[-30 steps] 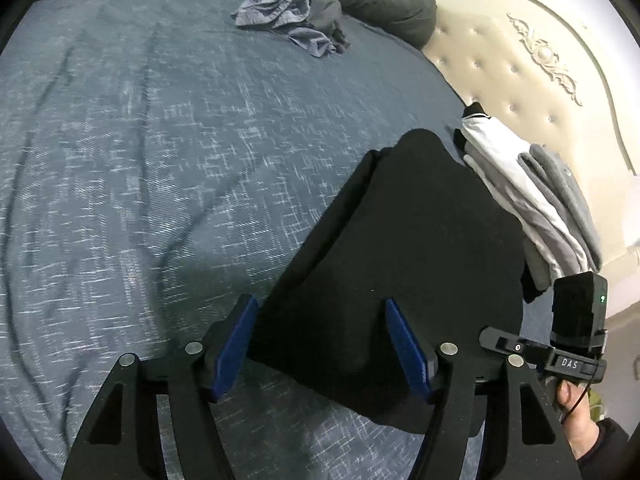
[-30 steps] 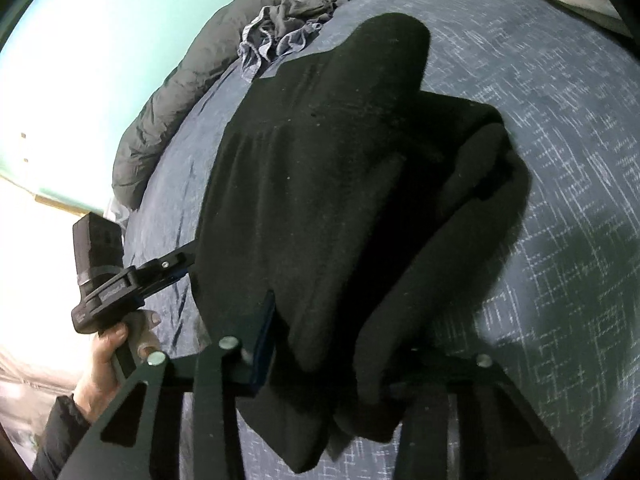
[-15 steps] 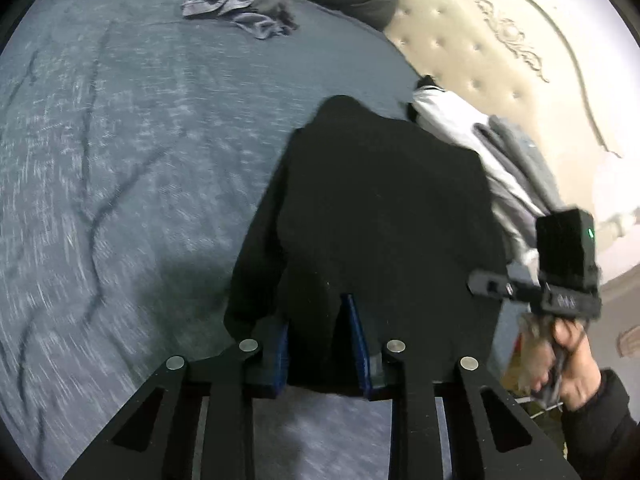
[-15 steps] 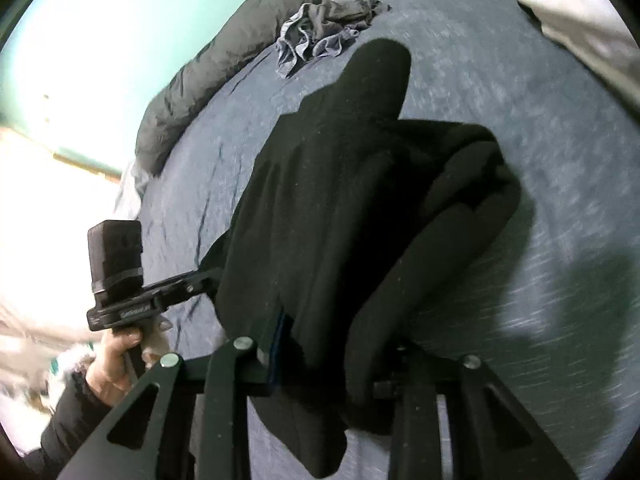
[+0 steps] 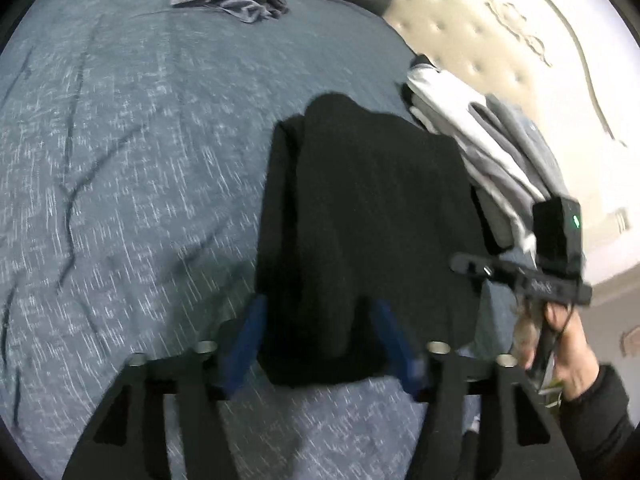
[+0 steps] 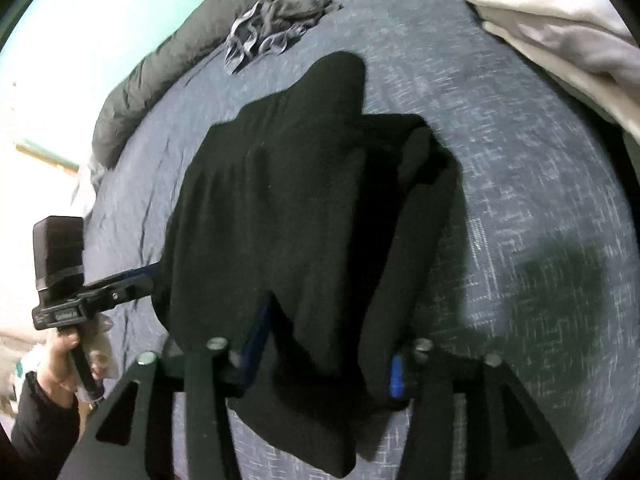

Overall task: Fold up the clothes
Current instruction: 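Grasp the folded black garment with the left tool while the right tool grasps it too, then lift the black garment with both tools and carry it toward the clothes stack, then lower the black garment onto the grey and white clothes stack with both tools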

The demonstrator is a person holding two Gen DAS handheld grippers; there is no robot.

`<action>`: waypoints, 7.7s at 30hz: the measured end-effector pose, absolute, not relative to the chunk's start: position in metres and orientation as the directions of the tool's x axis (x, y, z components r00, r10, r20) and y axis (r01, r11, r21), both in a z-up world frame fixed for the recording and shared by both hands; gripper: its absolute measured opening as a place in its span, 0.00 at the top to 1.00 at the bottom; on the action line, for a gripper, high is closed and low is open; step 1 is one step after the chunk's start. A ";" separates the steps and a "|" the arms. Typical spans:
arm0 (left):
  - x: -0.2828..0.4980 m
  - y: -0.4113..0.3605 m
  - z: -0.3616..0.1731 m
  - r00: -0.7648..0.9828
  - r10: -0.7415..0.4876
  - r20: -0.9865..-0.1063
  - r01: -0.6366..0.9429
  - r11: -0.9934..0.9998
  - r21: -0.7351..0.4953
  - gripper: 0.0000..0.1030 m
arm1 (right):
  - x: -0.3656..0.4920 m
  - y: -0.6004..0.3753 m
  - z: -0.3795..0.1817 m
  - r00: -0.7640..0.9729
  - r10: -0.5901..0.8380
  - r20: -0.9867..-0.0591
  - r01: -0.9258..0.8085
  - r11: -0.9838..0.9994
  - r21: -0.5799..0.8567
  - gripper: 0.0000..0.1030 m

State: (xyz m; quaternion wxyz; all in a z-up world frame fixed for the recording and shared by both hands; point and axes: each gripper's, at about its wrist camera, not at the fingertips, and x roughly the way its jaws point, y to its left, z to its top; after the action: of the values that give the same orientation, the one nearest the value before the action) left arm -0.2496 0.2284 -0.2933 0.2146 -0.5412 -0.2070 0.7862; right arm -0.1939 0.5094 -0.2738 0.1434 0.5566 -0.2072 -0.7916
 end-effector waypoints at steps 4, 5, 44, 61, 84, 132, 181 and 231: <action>-0.268 0.231 -0.302 -0.302 0.580 -0.756 -0.112 -0.810 -0.576 0.33 | -0.190 0.517 -0.277 -0.354 -0.456 -0.817 -0.031 -0.867 0.497 0.37; -0.272 0.233 -0.306 -0.293 0.585 -0.756 -0.116 -0.807 -0.579 0.31 | -0.189 0.518 -0.279 -0.353 -0.460 -0.815 -0.035 -0.864 0.503 0.36; -0.278 0.256 -0.288 -0.359 0.653 -0.667 -0.139 -0.744 -0.653 0.73 | -0.208 0.495 -0.214 -0.403 -0.498 -0.768 0.218 -0.867 0.448 0.67; -0.303 0.350 -0.099 -0.477 0.639 -0.603 -0.268 -0.760 -0.592 0.73 | -0.211 0.586 -0.041 -0.485 -0.506 -0.713 0.339 -0.860 0.381 0.67; -0.376 0.525 -0.070 -0.435 0.678 -0.593 -0.339 -0.733 -0.590 0.73 | -0.232 0.752 -0.029 -0.490 -0.370 -0.789 0.289 -0.923 0.254 0.67; -0.372 0.569 -0.110 -0.397 0.669 -0.628 -0.330 -0.743 -0.583 0.71 | -0.211 0.805 -0.020 -0.699 -0.079 -0.710 -0.012 -0.992 0.123 0.79; -0.342 0.618 -0.087 -0.476 0.498 -0.725 -0.466 -0.842 -0.272 0.68 | -0.143 0.794 -0.081 -0.726 -0.070 -0.684 -0.073 -0.981 0.177 0.88; -0.413 0.594 -0.061 -0.476 0.481 -0.736 -0.405 -0.863 -0.302 0.68 | -0.223 0.808 -0.040 -0.631 -0.127 -0.765 -0.021 -0.983 0.181 0.90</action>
State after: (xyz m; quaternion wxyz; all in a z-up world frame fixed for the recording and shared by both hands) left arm -0.4132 0.5944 -0.0615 0.2583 -0.4419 -0.0431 0.8580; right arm -0.2233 0.8082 -0.0404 0.0297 0.4287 -0.0863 -0.8988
